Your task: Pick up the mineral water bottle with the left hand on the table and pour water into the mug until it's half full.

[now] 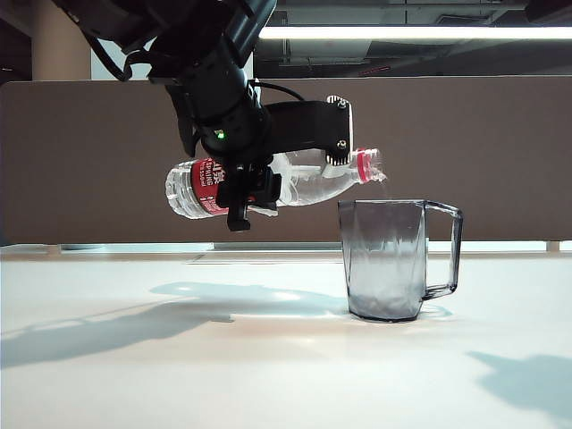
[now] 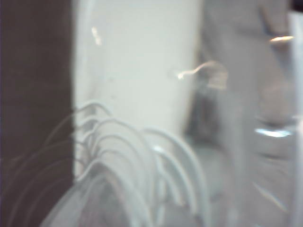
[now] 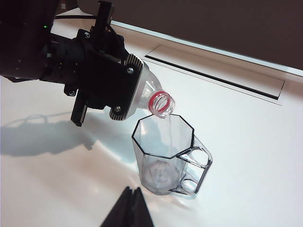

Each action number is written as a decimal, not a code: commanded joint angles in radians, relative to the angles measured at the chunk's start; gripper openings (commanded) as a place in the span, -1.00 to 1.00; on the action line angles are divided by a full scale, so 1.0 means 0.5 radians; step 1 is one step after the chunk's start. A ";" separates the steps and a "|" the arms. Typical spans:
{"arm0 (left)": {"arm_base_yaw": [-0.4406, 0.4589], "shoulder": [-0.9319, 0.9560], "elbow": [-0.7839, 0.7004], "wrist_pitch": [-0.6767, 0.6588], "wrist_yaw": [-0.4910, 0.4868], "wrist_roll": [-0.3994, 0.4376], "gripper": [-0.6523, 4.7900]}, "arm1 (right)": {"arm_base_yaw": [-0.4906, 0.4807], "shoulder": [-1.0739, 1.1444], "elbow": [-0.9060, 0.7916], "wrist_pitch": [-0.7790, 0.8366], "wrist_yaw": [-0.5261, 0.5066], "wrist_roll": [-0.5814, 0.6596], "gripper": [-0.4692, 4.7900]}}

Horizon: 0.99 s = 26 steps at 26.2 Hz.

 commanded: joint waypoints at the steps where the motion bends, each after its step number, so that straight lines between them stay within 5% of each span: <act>1: -0.005 -0.015 0.023 0.095 -0.031 0.045 -0.13 | 0.001 -0.002 0.013 0.029 -0.002 0.005 -0.83; 26: -0.004 -0.015 0.023 0.096 -0.056 0.134 -0.13 | 0.001 -0.002 0.013 0.030 -0.002 0.005 -0.83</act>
